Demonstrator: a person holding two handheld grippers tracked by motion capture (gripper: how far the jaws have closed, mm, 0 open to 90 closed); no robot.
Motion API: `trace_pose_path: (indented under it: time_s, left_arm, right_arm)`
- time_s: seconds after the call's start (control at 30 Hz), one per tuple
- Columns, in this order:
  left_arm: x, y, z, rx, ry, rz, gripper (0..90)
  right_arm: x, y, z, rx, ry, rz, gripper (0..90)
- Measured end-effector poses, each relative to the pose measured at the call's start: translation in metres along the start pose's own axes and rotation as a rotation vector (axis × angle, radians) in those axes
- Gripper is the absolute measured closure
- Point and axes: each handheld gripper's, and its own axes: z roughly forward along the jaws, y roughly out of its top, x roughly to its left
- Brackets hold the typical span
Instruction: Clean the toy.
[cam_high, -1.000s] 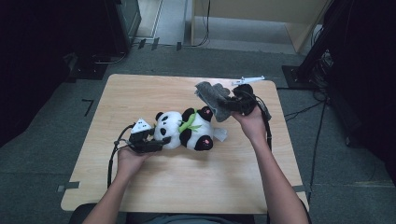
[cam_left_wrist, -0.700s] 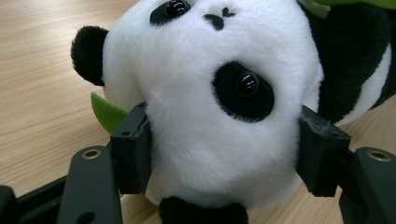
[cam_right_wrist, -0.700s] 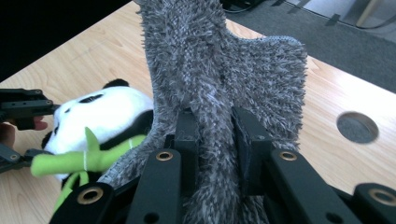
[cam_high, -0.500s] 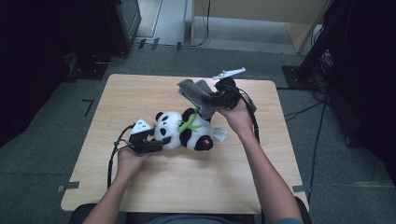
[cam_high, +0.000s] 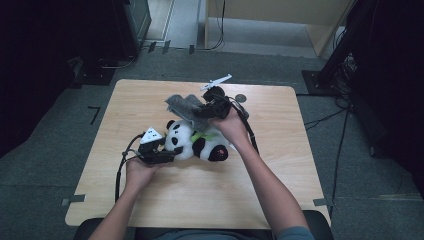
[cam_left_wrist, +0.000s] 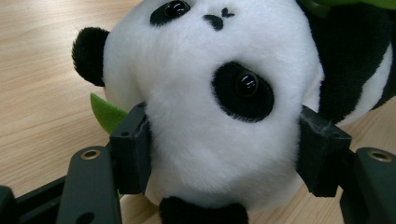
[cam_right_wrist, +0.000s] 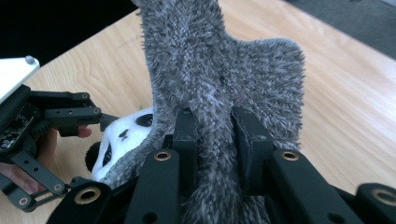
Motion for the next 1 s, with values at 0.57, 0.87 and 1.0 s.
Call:
trace_pose_path:
  time_s: [0.57, 0.87, 1.0]
  left_arm:
    - [-0.001, 0.0, 0.0, 0.006, 0.011, -0.005, 31.8]
    - [-0.001, 0.0, 0.001, 0.018, 0.025, -0.029, 36.3]
    - [-0.003, 0.001, 0.001, 0.023, 0.037, -0.041, 40.0]
  right_arm:
    - [0.008, 0.005, 0.047, 0.069, 0.056, -0.007, 51.4]
    - [0.012, 0.005, 0.059, 0.11, 0.036, -0.02, 72.6]
    - [0.009, 0.004, 0.056, 0.122, 0.003, -0.033, 73.5]
